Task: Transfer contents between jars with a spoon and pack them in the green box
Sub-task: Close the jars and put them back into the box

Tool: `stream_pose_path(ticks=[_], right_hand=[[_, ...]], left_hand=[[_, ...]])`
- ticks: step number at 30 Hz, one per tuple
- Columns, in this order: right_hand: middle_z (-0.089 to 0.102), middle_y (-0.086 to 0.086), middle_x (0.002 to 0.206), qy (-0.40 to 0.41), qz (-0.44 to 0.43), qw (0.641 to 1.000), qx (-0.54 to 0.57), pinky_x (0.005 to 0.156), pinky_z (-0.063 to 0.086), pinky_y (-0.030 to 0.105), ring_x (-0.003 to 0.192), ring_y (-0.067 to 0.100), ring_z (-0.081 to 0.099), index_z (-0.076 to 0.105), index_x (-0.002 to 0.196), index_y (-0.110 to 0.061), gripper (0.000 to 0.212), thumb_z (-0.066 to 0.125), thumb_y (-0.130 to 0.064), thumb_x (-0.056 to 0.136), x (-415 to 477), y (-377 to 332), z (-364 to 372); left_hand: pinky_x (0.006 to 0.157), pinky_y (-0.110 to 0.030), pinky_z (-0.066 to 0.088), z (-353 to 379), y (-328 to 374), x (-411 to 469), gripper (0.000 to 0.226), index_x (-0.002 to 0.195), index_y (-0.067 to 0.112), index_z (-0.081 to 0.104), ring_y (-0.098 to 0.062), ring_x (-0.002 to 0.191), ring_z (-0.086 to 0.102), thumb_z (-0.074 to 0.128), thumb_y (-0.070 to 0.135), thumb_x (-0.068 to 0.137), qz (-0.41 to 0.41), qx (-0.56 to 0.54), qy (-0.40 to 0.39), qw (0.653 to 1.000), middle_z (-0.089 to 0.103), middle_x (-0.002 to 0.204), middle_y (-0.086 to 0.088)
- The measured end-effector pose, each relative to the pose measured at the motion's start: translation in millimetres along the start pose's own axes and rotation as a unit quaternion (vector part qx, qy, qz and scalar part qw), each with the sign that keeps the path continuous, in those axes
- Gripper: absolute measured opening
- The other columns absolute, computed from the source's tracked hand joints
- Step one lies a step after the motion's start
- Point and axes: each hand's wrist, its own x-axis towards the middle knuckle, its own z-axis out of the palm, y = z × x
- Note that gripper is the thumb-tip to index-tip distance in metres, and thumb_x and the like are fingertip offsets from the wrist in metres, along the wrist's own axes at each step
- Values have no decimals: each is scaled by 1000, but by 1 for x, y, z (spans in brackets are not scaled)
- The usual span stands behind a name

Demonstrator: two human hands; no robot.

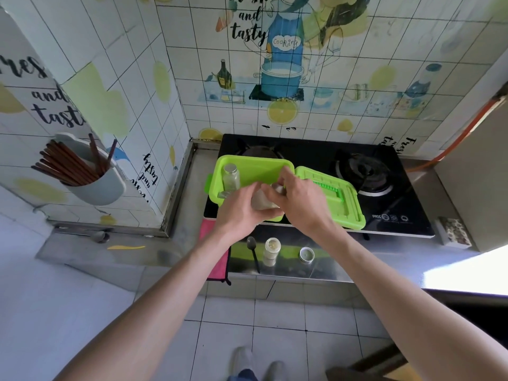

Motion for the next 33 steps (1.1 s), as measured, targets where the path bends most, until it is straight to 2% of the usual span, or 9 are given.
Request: stream_pose_path(ticks=[4, 7, 9, 14, 17, 21, 25, 30, 33], right_hand=[[50, -6, 59, -4, 39, 999, -18, 45, 27, 28, 57, 26, 54, 48, 94, -23, 44, 48, -66, 97, 5, -6, 6], [57, -4, 60, -8, 41, 999, -34, 47, 40, 29, 58, 24, 60, 53, 96, -25, 47, 45, -71, 95, 9, -12, 10], [63, -3, 63, -16, 23, 999, -39, 50, 47, 31, 59, 24, 62, 54, 99, -26, 51, 43, -76, 92, 10, -13, 11], [60, -7, 64, -42, -27, 998, -42, 48, 29, 29, 60, 18, 56, 52, 107, -26, 48, 48, -72, 92, 10, -17, 6], [61, -6, 68, -44, -21, 999, -22, 49, 30, 29, 59, 17, 55, 52, 103, -25, 47, 50, -71, 91, 10, -20, 7], [62, -5, 68, -60, -10, 998, -4, 48, 31, 31, 59, 18, 57, 54, 106, -24, 50, 51, -71, 91, 14, -24, 11], [62, -6, 68, -45, 11, 999, -2, 47, 33, 30, 58, 16, 58, 56, 106, -23, 52, 52, -72, 91, 20, -29, 13], [60, -9, 70, -25, 40, 999, 7, 49, 32, 30, 64, 16, 58, 57, 100, -25, 47, 53, -71, 91, 35, -35, 2], [64, -7, 77, -10, 53, 999, -3, 53, 37, 31, 71, 21, 62, 59, 102, -24, 51, 53, -73, 90, 50, -32, -5]], left_hand=[[70, -44, 61, -2, -5, 1, 61, 118, 32, 62, -14, 83, 72, 78, 71, 74, -13, 35, -8, 999, 75, 96, 9], [79, -45, 62, -9, -12, 3, 71, 122, 39, 63, -11, 90, 74, 75, 80, 64, -38, -40, -44, 997, 77, 99, 13], [86, -46, 62, -14, -18, 2, 63, 120, 39, 66, -9, 93, 74, 82, 71, 67, -44, -102, -63, 992, 78, 100, 13], [96, -45, 57, -22, -31, 1, 39, 113, 23, 70, -17, 101, 74, 87, 41, 82, -61, -200, -105, 972, 79, 103, 0], [97, -50, 57, -25, -33, 1, 51, 111, 25, 72, -22, 102, 74, 87, 55, 72, -53, -203, -114, 971, 79, 102, -1], [78, -58, 59, -22, -40, 3, 62, 99, 31, 69, -24, 87, 74, 83, 77, 60, -34, -136, -47, 989, 77, 90, 2], [74, -56, 60, -20, -45, 10, 74, 100, 35, 65, -22, 86, 74, 75, 93, 54, -40, -111, -18, 993, 76, 89, 7], [83, -51, 61, -28, -42, 18, 67, 116, 31, 67, -12, 93, 73, 88, 70, 66, -21, -158, -23, 987, 76, 101, 9], [89, -37, 60, -36, -45, 24, 64, 124, 27, 66, -5, 101, 70, 91, 55, 72, -8, -166, -5, 986, 75, 110, 14]])
